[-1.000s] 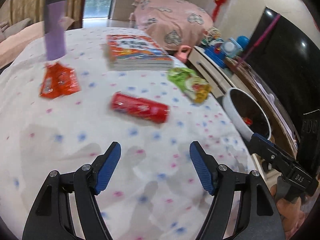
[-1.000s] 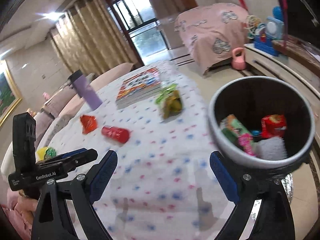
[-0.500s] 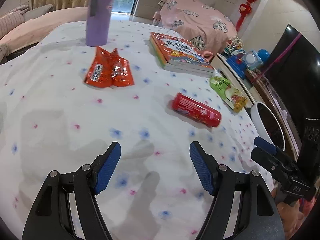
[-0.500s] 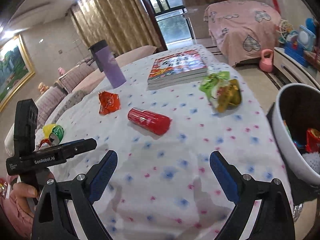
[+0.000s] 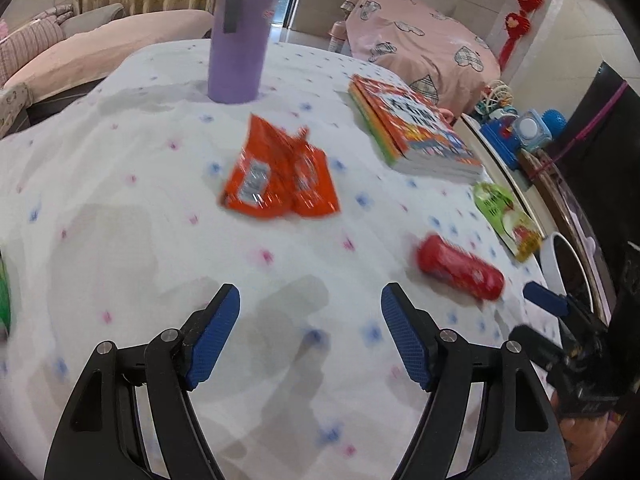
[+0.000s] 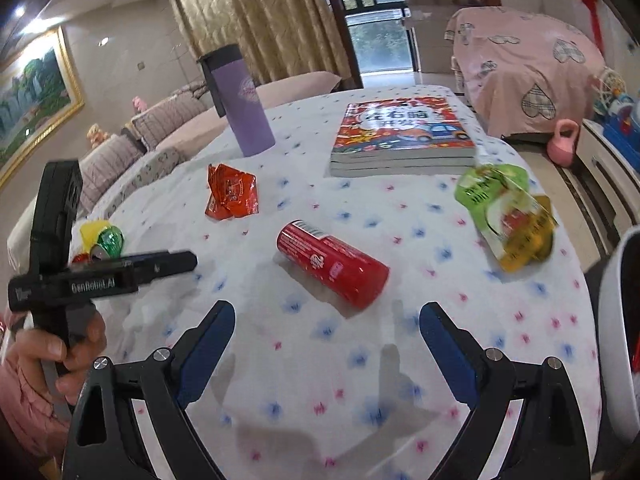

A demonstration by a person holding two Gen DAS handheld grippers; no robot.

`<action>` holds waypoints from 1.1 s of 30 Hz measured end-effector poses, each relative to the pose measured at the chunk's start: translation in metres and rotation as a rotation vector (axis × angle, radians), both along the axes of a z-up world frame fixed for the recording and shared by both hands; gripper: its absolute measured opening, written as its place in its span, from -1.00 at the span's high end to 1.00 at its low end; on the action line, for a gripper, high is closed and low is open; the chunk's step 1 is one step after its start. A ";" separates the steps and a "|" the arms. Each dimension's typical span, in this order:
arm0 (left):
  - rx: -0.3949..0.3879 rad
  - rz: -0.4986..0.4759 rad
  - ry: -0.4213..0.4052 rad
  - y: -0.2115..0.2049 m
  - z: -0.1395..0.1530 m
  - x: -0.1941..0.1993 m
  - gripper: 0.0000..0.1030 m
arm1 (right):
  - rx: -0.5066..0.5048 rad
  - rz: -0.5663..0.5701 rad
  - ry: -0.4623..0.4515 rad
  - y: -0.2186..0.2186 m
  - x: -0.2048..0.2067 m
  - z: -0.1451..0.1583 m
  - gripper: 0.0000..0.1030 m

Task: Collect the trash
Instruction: 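Move both tools back to the table toward the red can and orange wrapper, then grasp the red can with the right tool while the left tool grasps the orange wrapper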

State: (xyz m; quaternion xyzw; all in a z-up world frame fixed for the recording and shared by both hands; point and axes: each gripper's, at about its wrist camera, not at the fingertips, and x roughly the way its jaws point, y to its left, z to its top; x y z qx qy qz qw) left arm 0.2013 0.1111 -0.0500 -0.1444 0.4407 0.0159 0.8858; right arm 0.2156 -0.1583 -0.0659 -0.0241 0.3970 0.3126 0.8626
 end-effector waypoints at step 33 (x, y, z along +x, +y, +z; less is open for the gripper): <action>-0.008 -0.234 -0.036 -0.056 0.008 0.006 0.59 | -0.019 -0.110 0.053 -0.005 -0.007 -0.004 0.25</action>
